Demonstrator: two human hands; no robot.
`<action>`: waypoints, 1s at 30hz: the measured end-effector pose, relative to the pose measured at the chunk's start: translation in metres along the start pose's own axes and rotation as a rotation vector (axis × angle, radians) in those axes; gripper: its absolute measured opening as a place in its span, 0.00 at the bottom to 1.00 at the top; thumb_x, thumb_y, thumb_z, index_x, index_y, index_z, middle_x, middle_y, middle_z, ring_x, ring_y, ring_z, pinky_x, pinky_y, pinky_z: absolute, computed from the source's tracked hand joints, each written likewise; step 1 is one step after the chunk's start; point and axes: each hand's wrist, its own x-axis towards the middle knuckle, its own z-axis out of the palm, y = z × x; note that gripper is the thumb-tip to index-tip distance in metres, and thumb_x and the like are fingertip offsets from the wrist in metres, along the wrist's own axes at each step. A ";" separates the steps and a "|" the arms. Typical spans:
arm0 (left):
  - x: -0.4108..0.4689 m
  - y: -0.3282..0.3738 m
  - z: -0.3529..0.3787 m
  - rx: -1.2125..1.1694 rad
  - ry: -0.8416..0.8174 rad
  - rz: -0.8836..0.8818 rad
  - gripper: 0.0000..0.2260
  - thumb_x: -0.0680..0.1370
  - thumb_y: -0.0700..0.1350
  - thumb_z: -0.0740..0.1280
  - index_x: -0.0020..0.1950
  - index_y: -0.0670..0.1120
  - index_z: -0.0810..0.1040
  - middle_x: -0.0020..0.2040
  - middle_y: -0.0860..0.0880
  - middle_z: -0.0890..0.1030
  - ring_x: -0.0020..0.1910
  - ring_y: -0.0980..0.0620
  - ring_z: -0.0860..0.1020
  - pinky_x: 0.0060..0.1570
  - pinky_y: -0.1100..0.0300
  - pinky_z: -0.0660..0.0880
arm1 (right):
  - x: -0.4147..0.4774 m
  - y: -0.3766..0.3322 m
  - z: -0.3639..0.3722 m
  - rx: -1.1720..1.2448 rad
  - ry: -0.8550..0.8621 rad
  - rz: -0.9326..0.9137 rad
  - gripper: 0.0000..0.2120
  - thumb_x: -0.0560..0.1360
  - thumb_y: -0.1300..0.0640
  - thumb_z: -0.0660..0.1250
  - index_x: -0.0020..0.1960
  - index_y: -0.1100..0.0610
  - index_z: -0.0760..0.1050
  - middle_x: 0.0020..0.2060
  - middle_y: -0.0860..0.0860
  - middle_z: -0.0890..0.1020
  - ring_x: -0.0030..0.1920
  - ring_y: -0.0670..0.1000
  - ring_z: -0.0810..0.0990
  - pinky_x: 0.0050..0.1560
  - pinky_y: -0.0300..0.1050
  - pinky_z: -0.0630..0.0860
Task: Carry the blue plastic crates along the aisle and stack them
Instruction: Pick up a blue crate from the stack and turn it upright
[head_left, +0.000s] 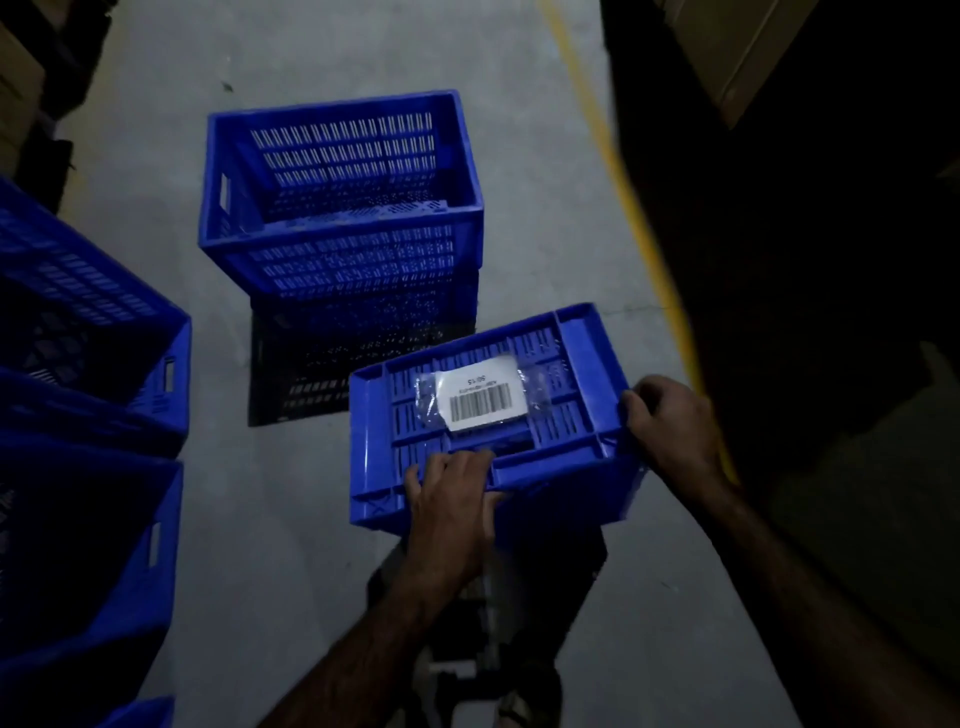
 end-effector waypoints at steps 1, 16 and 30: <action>-0.003 -0.005 -0.003 -0.031 0.018 -0.025 0.19 0.69 0.45 0.75 0.58 0.45 0.78 0.50 0.48 0.82 0.50 0.44 0.78 0.53 0.39 0.74 | 0.004 -0.016 -0.001 -0.035 -0.015 -0.046 0.08 0.74 0.58 0.62 0.39 0.60 0.75 0.33 0.52 0.78 0.34 0.52 0.75 0.36 0.41 0.66; -0.032 -0.053 -0.026 -0.329 -0.072 -0.273 0.18 0.77 0.46 0.68 0.66 0.44 0.73 0.59 0.46 0.78 0.58 0.48 0.76 0.61 0.48 0.74 | 0.011 -0.123 0.052 -0.316 -0.187 -0.253 0.09 0.72 0.57 0.65 0.48 0.62 0.78 0.45 0.59 0.83 0.45 0.59 0.81 0.48 0.51 0.79; -0.036 -0.065 -0.039 -0.360 -0.140 -0.277 0.23 0.79 0.43 0.65 0.73 0.45 0.66 0.67 0.45 0.74 0.65 0.47 0.73 0.61 0.60 0.69 | -0.010 -0.105 0.044 0.067 -0.087 -0.233 0.14 0.78 0.56 0.59 0.46 0.62 0.80 0.42 0.56 0.84 0.41 0.53 0.81 0.45 0.43 0.75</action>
